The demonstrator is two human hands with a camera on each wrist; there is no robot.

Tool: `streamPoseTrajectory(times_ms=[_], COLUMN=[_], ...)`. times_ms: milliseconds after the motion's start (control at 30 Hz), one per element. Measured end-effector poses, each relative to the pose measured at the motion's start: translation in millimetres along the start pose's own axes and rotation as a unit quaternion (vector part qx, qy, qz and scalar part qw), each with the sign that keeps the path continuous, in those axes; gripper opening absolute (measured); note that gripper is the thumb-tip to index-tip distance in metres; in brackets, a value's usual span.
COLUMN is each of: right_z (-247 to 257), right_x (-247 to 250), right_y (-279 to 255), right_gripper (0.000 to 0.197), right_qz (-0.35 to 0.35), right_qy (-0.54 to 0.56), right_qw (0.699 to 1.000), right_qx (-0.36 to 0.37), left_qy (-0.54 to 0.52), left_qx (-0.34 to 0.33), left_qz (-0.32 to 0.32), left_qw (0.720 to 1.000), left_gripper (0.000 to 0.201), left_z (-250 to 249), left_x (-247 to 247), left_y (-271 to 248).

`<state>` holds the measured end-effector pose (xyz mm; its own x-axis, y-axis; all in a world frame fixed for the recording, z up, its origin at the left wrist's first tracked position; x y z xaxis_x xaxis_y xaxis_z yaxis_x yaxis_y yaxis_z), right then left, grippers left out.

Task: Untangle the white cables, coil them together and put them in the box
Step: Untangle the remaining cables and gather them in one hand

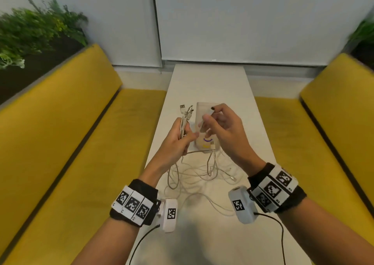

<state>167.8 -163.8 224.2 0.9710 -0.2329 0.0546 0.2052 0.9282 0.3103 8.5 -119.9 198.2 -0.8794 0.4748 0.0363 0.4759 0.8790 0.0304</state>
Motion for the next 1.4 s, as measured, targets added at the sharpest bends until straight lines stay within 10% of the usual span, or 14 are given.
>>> streamPoseTrajectory(times_ms=[300,500,667,900,1167,1267,1400], right_z=[11,-8,-31,-74,-17,-9,-11], right_x=[2,3,16,59,30,34,45], right_y=[-4,-20,-26,-35,-22,-24,-27], right_gripper=[0.005,0.053,0.013,0.047,0.031,0.031,0.022], right_qz=[0.014,0.087,0.186,0.173,0.211,0.244,0.274], right_qy=[0.006,0.066,-0.039,-0.194,-0.134,-0.080,-0.046], right_qw=[1.000,0.984,0.976,0.958,0.966,0.962,0.956], right_qx=[-0.021,-0.140,-0.107,-0.124,-0.067,-0.091,-0.095], left_qy=[0.027,-0.004,-0.078,-0.245,0.160,0.193,0.223], left_qx=[-0.083,-0.094,-0.109,-0.167,-0.106,-0.107,-0.132], left_qz=[-0.024,-0.079,-0.165,-0.173,0.049,0.077,0.035], left_qw=[0.996,0.992,0.977,0.939,0.980,0.972,0.965], left_gripper=[0.019,0.013,0.012,0.024,0.027,0.004,0.031], left_z=[-11,-18,-33,-69,-23,-16,-21], left_x=[-12,-16,-1,37,-28,-25,-13], left_y=[0,0,5,6,0,5,11])
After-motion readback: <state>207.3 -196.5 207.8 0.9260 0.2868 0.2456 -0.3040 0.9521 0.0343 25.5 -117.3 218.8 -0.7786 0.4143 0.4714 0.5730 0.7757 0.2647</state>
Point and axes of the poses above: each hand's wrist, its own y-axis towards the middle knuckle, its own x-axis out of the back of the hand, z = x × y, the point moved 1 cm from there along y, towards the middle knuckle, and after that the axes turned 2 degrees about -z, right-handed, at the moved point
